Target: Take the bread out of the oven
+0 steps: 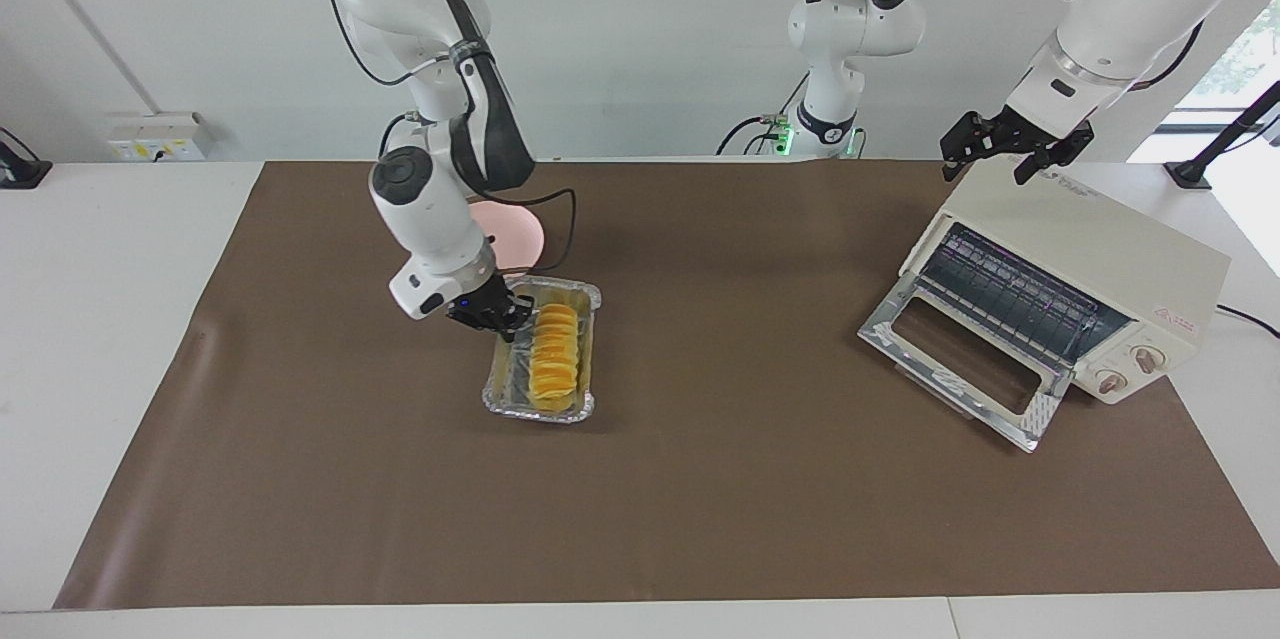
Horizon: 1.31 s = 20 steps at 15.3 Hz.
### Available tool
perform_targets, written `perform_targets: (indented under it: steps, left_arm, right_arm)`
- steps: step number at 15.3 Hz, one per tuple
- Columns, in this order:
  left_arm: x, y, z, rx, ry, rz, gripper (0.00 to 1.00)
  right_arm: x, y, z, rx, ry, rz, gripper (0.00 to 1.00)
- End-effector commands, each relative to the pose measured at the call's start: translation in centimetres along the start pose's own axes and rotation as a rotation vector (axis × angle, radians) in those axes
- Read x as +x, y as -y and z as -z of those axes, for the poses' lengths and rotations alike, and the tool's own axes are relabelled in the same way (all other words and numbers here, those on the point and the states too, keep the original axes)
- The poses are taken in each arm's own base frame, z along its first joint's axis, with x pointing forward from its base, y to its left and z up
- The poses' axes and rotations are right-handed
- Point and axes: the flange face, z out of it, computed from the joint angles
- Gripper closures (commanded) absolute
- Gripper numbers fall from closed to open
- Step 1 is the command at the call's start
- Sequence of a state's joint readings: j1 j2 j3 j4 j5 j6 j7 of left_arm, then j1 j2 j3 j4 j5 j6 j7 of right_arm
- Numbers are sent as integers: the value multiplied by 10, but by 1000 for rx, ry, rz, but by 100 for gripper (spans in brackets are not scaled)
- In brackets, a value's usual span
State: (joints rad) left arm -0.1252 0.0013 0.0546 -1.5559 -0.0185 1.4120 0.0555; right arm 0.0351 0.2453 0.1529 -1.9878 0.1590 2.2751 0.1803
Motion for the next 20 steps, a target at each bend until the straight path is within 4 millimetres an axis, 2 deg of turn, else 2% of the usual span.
perform_targets:
  steps: [1,3,5,9,10,11,12,16,18,20]
  left_arm:
    - [-10,2,0,-14,1,1,0]
    - [-10,2,0,-14,1,1,0]
    - [-10,2,0,-14,1,1,0]
    - [-10,2,0,-14,1,1,0]
    - [-10,2,0,-14,1,1,0]
    - [-9,1,0,-14,1,0,0]
    - [-10,2,0,-14,1,1,0]
    - [-10,2,0,-14,1,1,0]
    - [-10,2,0,-14,1,1,0]
    - [-10,2,0,-14,1,1,0]
  right_arm:
    - [13,-43,-9,22,11,56,100]
    - [18,-63,-14,24,14,91,100]
    - [19,-75,-18,23,12,100,100]
    - [18,-76,-24,23,1,102,100]
    - [20,-74,-20,23,3,103,85]
    - [21,-70,-15,24,1,110,10]
    - [23,-69,-9,25,0,111,0]
    - [39,-56,30,26,4,137,0]
    - [38,-44,29,26,-2,128,0]
    - [32,-22,22,25,-4,120,0]
